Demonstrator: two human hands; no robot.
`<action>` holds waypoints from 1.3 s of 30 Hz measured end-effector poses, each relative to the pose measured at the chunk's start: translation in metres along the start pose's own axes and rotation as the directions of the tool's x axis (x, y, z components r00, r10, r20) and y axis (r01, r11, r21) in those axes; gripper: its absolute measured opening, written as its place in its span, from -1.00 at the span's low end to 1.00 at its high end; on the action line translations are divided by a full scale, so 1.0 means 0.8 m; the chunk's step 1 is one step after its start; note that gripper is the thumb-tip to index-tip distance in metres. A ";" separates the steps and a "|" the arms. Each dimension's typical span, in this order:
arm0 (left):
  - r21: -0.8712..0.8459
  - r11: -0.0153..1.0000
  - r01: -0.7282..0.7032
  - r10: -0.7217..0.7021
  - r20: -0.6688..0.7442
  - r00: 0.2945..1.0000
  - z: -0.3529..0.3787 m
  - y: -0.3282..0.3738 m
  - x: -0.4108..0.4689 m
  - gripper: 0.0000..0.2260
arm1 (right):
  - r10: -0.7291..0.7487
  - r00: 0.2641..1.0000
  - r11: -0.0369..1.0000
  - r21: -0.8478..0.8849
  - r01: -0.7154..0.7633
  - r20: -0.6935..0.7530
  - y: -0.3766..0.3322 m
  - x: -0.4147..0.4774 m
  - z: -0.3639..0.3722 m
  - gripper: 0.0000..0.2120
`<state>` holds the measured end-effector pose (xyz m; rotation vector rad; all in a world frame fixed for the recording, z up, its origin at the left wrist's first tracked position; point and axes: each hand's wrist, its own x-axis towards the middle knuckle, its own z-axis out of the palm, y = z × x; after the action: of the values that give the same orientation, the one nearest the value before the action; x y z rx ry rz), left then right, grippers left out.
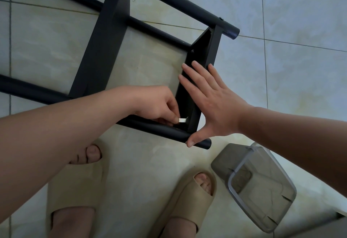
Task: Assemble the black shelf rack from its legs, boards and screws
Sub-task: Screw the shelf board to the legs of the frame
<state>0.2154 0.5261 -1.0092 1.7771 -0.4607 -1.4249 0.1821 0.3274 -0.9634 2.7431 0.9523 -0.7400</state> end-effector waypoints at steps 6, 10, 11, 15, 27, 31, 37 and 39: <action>0.084 0.996 -0.014 0.021 -0.080 0.997 -0.001 0.002 0.004 -0.94 | -0.002 1.000 1.000 0.002 0.002 -0.005 0.000 0.000 -0.001 0.40; -0.117 0.992 0.039 -0.050 -0.093 0.994 0.009 0.003 0.013 -0.93 | 0.000 1.000 1.000 -0.006 0.000 0.006 0.000 0.000 -0.001 0.41; -0.215 0.974 0.076 -0.094 -0.077 0.993 0.011 0.004 0.013 -0.95 | 0.000 1.000 1.000 -0.007 0.000 0.009 0.000 0.000 -0.001 0.41; -0.448 0.879 0.160 -0.180 -0.002 0.984 0.010 0.007 0.012 -0.92 | -0.005 1.000 1.000 -0.004 0.005 -0.002 -0.001 0.000 -0.001 0.41; -0.523 0.848 0.090 -0.138 -0.053 0.989 0.015 0.011 0.012 -0.95 | -0.005 1.000 1.000 0.000 0.005 -0.017 -0.001 0.000 0.000 0.41; -0.497 0.862 0.102 -0.146 -0.051 0.988 0.016 0.010 0.013 -0.96 | -0.001 1.000 1.000 -0.003 0.001 -0.012 -0.001 0.001 0.000 0.41; -0.544 0.833 0.101 -0.149 -0.045 0.988 0.014 0.010 0.013 -0.95 | -0.002 1.000 1.000 0.000 0.002 -0.025 -0.001 0.001 0.002 0.41; -0.558 0.822 0.112 -0.156 -0.031 0.987 0.013 0.011 0.013 -0.96 | -0.002 0.999 1.000 -0.001 0.002 -0.032 -0.001 0.001 0.002 0.41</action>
<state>0.2102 0.5101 -1.0098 1.3925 0.1274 -1.3985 0.1814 0.3278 -0.9652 2.7616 0.9618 -0.6982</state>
